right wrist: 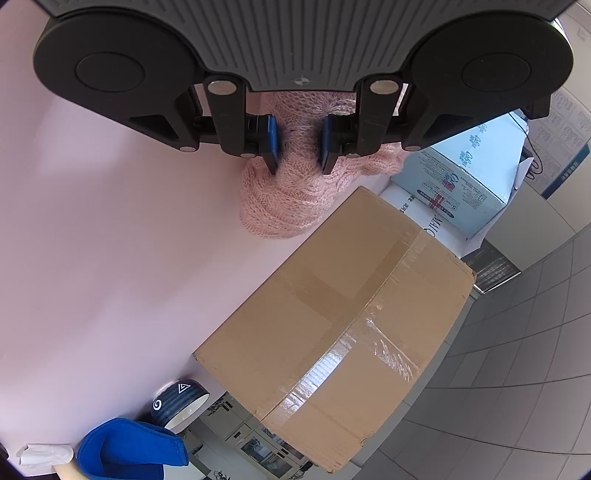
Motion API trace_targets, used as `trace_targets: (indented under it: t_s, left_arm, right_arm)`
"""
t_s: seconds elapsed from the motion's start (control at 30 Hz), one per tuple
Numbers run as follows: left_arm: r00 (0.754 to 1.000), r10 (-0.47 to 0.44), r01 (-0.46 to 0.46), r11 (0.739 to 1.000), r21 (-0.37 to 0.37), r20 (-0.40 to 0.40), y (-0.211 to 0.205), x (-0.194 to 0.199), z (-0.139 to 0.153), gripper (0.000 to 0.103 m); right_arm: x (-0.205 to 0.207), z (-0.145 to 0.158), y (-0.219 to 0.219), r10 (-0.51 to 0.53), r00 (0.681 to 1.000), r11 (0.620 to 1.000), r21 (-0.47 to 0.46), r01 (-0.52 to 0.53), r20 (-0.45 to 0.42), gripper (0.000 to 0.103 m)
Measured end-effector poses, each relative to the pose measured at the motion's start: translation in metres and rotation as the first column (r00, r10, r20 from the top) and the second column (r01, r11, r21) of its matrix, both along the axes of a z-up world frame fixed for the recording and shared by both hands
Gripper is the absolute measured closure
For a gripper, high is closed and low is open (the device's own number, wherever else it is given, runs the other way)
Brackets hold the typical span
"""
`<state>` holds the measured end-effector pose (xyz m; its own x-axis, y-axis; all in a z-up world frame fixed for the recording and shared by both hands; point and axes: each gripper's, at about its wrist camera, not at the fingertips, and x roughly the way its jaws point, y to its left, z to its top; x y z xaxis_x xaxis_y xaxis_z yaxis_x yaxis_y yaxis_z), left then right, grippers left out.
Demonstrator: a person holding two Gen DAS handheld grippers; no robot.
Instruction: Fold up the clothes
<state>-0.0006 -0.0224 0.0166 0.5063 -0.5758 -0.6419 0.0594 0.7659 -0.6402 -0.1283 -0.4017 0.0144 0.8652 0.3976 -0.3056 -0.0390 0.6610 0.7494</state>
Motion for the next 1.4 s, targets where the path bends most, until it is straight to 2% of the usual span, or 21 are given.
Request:
trace_targets:
  t_s: [0.23,0.37,0.5,0.63,0.7,0.77,0.83,0.93,0.97,1.03,1.07,1.2,1.23,1.3,1.37,1.4]
  left_arm:
    - [0.997,0.077,-0.077,0.997,-0.001,0.006,-0.008,-0.002,-0.001,0.015]
    - [0.996,0.083,-0.082,0.997,-0.007,0.021,-0.015,-0.002,-0.001,0.000]
    - [0.995,0.078,-0.080,0.996,0.034,0.068,-0.024,-0.005,-0.001,0.000]
    - [0.990,0.119,-0.118,0.993,-0.010,0.079,-0.020,-0.007,-0.005,0.000]
    - [0.989,0.126,-0.124,0.992,-0.026,0.083,-0.018,-0.007,-0.007,0.001]
    - [0.986,0.137,-0.136,0.991,-0.012,0.094,-0.016,-0.009,-0.006,0.014]
    - [0.984,0.134,-0.135,0.991,0.004,0.114,-0.016,-0.010,-0.005,0.039]
    - [0.984,0.135,-0.134,0.991,-0.015,0.117,-0.012,-0.009,-0.009,0.054]
    - [0.984,0.139,-0.136,0.990,-0.031,0.111,-0.010,-0.008,-0.010,0.056]
    - [0.984,0.143,-0.138,0.989,-0.056,0.105,-0.007,-0.007,-0.011,0.064]
    - [0.983,0.139,-0.134,0.990,-0.046,0.120,-0.008,-0.008,-0.010,0.065]
    - [0.979,0.125,-0.125,0.992,-0.012,0.163,-0.013,-0.013,-0.006,0.069]
    - [0.978,0.123,-0.124,0.992,-0.009,0.169,-0.013,-0.014,-0.005,0.069]
    - [0.977,0.122,-0.123,0.992,-0.005,0.176,-0.013,-0.014,-0.006,0.069]
    - [0.976,0.123,-0.124,0.992,-0.003,0.178,-0.013,-0.014,-0.007,0.069]
    - [0.977,0.123,-0.124,0.992,-0.006,0.177,-0.013,-0.014,-0.008,0.069]
  right_arm:
    - [0.003,-0.003,-0.001,0.012,1.000,1.000,0.022,-0.011,-0.019,0.079]
    - [0.002,-0.004,-0.001,0.013,1.000,0.999,0.037,-0.012,-0.024,0.066]
    - [0.002,-0.005,-0.002,0.014,1.000,0.999,0.051,-0.012,-0.028,0.061]
    - [0.002,-0.006,-0.002,0.015,0.999,0.998,0.066,-0.013,-0.033,0.056]
    - [0.002,-0.007,-0.002,0.015,0.999,0.997,0.074,-0.013,-0.035,0.050]
    - [0.001,-0.008,-0.004,0.014,0.999,0.996,0.087,-0.011,-0.035,0.039]
    - [0.000,-0.008,-0.005,0.019,1.000,0.994,0.109,-0.017,-0.023,0.033]
    - [0.000,-0.007,-0.005,0.030,1.000,0.992,0.124,-0.029,-0.007,0.021]
    - [0.000,-0.006,-0.005,0.038,0.999,0.991,0.126,-0.037,-0.001,0.018]
    - [0.003,-0.005,-0.003,0.049,0.999,0.991,0.123,-0.049,0.003,0.014]
    - [0.004,-0.005,-0.002,0.054,0.999,0.991,0.119,-0.054,0.002,0.012]
    - [0.012,-0.003,0.003,0.082,0.997,0.992,0.098,-0.080,-0.010,0.012]
    - [0.014,-0.002,0.004,0.090,0.996,0.992,0.095,-0.089,-0.013,0.016]
    - [0.017,-0.005,0.004,0.113,0.993,0.987,0.113,-0.110,-0.024,0.029]
    - [0.019,-0.008,0.004,0.127,0.991,0.984,0.135,-0.120,-0.044,0.052]
    - [0.020,-0.010,0.003,0.124,0.991,0.983,0.142,-0.115,-0.057,0.057]
